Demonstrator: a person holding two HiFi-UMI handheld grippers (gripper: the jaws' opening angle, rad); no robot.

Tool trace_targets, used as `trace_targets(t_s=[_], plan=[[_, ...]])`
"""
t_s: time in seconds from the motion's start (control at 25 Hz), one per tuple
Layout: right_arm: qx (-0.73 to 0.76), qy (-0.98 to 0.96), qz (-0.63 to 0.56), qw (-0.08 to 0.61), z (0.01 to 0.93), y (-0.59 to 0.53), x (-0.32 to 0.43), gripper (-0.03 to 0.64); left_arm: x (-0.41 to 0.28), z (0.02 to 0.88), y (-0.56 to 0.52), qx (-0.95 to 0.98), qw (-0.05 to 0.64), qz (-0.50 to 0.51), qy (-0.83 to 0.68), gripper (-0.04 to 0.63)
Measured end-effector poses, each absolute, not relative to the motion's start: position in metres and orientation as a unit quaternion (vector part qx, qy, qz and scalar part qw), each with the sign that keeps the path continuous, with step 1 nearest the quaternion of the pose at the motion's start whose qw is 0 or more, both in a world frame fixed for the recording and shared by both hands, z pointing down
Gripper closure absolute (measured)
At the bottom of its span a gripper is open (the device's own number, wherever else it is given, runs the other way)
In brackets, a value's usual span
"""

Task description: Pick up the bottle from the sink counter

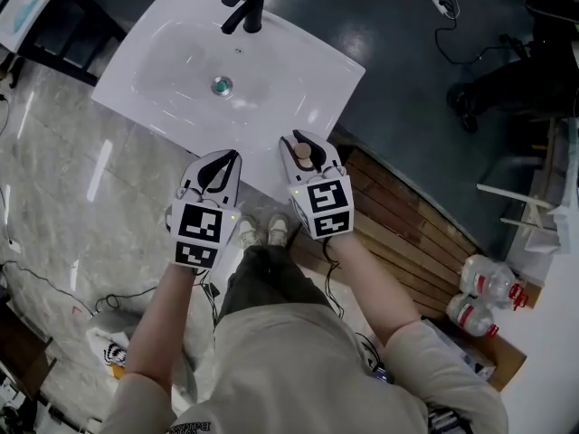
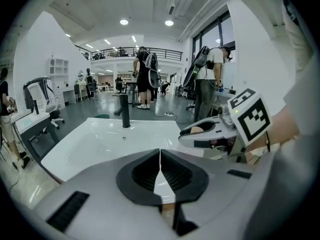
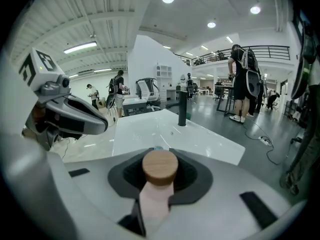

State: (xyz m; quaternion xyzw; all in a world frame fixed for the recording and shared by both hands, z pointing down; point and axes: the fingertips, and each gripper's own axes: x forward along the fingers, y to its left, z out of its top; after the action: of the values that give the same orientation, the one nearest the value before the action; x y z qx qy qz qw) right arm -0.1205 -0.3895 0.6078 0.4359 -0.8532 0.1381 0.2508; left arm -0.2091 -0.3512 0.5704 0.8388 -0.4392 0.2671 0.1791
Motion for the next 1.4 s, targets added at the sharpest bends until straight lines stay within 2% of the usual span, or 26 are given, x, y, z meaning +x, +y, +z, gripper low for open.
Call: trace_targets(t_s=[0.72,1.04,1.4], plan=[[0.385,-0.896,0.097,0.198,0.426,-0.323,-0.136,0.543,-0.236,0.440,-0.301,0.846,0.109,0.238,-0.465,0.588],[0.362,-0.905,0.088,0.208,0.411,-0.277,-0.137,0.543,-0.221,0.411,-0.249,0.853,0.066,0.260,-0.448,0.588],[0.344,-0.907,0.104,0.222,0.419,-0.237,-0.128,0.543,-0.220,0.425,-0.220,0.849,0.098,0.223,-0.469,0.588]])
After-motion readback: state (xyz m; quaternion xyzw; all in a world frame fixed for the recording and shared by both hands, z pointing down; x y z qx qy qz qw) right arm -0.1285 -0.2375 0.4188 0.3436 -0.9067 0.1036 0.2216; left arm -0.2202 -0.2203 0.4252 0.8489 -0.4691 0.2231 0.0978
